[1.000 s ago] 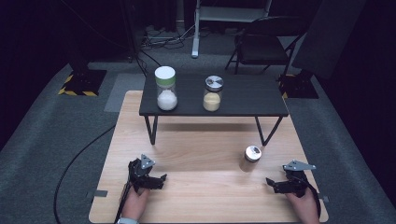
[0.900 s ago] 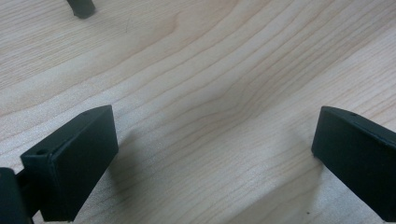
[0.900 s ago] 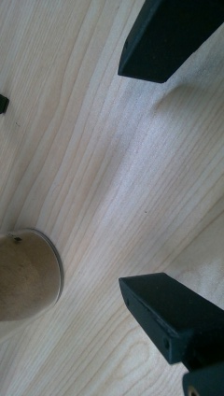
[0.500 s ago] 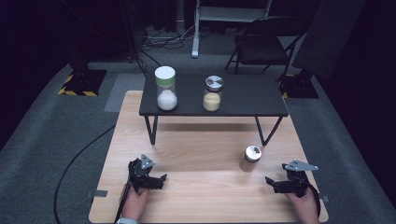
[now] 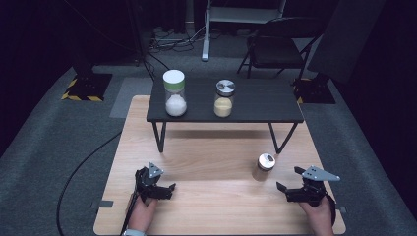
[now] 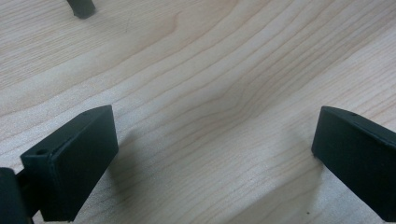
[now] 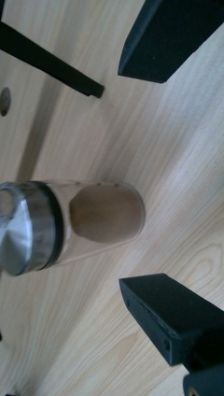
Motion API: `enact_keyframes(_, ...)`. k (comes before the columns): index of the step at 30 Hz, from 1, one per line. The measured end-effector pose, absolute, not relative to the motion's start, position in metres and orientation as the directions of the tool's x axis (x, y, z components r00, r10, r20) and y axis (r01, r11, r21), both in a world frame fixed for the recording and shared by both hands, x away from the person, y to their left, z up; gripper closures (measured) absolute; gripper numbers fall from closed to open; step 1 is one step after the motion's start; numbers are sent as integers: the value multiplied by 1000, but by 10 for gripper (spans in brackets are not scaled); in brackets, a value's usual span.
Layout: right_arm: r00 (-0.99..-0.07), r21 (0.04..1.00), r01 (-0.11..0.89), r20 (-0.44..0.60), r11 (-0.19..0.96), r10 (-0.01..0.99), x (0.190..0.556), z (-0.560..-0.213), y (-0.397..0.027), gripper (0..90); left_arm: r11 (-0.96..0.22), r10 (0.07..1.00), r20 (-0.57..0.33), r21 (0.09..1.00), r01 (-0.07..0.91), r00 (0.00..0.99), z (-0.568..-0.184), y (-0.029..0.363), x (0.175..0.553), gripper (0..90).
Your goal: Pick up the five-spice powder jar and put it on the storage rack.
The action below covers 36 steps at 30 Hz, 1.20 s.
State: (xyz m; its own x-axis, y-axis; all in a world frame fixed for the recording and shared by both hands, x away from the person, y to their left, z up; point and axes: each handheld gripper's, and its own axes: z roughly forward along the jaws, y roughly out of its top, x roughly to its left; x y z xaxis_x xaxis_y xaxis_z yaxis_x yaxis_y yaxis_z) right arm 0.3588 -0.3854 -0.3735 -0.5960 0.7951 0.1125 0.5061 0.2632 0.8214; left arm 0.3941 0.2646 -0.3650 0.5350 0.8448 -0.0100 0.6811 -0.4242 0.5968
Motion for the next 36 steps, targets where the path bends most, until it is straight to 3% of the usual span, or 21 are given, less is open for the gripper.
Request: enact_keyframes(36, -623, 873, 416, 70, 254, 779, 350, -360, -381, 0, -424, 846, -9, 595, 683, 533, -365, 263, 395, 3)
